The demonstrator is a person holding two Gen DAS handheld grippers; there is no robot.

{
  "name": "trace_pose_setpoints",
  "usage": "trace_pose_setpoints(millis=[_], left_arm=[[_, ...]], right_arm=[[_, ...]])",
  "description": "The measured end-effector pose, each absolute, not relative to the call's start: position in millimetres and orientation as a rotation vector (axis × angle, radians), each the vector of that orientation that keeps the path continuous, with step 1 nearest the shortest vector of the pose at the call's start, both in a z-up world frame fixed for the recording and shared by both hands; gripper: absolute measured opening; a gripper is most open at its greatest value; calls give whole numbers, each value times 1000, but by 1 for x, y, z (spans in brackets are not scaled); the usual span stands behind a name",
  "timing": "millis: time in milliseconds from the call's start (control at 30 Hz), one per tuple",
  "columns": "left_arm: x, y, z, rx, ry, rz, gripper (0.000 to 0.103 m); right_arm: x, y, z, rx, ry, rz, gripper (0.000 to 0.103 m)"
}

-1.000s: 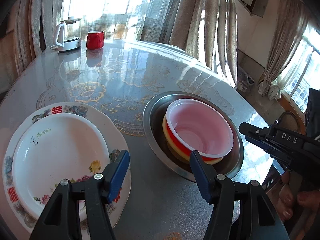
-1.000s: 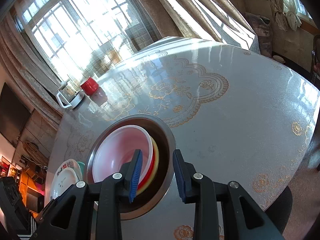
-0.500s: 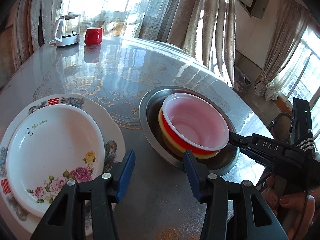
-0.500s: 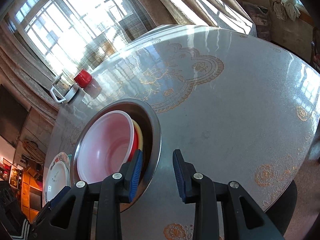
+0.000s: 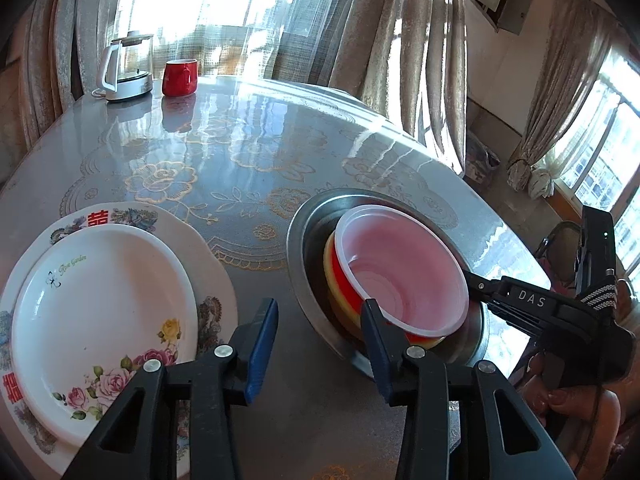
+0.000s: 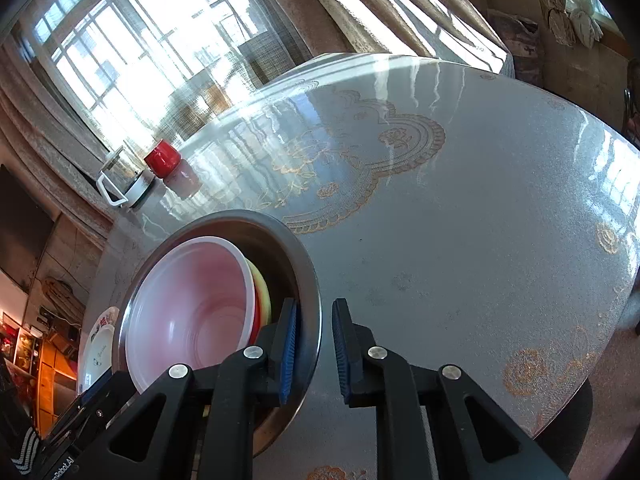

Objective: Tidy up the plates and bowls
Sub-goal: 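Grasp the steel bowl rim with the right tool, then lift the nested bowls with the right tool and carry them over the plates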

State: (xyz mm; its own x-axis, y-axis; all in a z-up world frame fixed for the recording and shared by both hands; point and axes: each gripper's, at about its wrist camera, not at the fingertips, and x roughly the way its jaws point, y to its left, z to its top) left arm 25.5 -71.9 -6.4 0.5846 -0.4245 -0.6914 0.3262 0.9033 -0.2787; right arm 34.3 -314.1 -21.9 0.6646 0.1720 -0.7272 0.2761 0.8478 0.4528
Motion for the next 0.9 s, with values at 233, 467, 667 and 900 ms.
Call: trace_pose_setpoints(millis=[233,467,667,900], left_arm=[[29,-73,-13,-165,891,-476,31],[23,-78,-23,-223,949,-538,29],[18,-79,-23,-191,901,-538,29],[15,-81,-22,-172,876,-547,29]], right_arm=[[35,-319,-21,597,850,-58,17],[34,-320,-24,618,861,-44,17],[34,-319,-28,627,877,-23,17],[34,-309,-34,618,913,10,15]])
